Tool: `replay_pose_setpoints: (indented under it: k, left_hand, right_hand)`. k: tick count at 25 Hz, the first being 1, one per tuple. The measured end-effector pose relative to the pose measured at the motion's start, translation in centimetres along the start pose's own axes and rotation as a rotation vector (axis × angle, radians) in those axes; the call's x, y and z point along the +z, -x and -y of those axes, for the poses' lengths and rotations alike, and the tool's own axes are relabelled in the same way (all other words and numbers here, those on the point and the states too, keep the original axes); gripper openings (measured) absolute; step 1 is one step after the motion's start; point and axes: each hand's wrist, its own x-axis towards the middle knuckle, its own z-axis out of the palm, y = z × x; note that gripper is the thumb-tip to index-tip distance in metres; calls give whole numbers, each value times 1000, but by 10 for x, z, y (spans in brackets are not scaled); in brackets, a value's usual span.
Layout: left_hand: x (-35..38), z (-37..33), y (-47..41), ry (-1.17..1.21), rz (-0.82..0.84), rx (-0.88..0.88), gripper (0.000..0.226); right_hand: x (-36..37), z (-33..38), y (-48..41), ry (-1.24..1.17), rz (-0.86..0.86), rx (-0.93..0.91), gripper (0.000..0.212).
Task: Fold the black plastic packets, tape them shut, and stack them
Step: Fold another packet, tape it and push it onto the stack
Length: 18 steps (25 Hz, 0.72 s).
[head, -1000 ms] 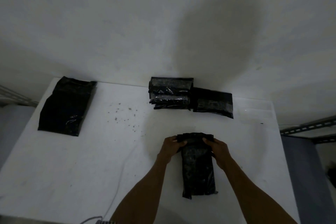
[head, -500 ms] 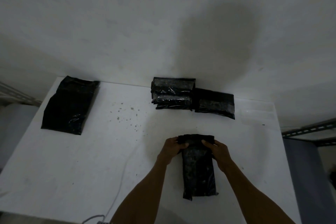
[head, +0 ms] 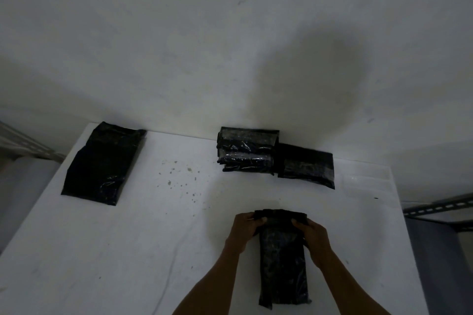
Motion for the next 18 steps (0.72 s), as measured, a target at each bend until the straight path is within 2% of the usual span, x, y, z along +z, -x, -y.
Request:
replay_pose_setpoints:
  k: [5, 9, 11, 15, 18]
  left_hand:
    - [-4, 4, -10, -93, -56, 22, 22]
    - [0, 3, -17, -65, -62, 17, 16]
    - [1, 0, -17, -51, -40, 12, 21]
    - [-2, 1, -18, -73, -13, 6, 32]
    - [1, -1, -17, -68, -16, 17, 31]
  right_hand:
    - [-3, 1, -5, 88, -42, -66, 10]
    - [-5, -1, -12, 101, -67, -98, 16]
    - [-9, -2, -15, 120, -46, -105, 20]
    - [-20, -7, -19, 152, -49, -138, 7]
    - [-24, -7, -19, 119, 39, -82, 32]
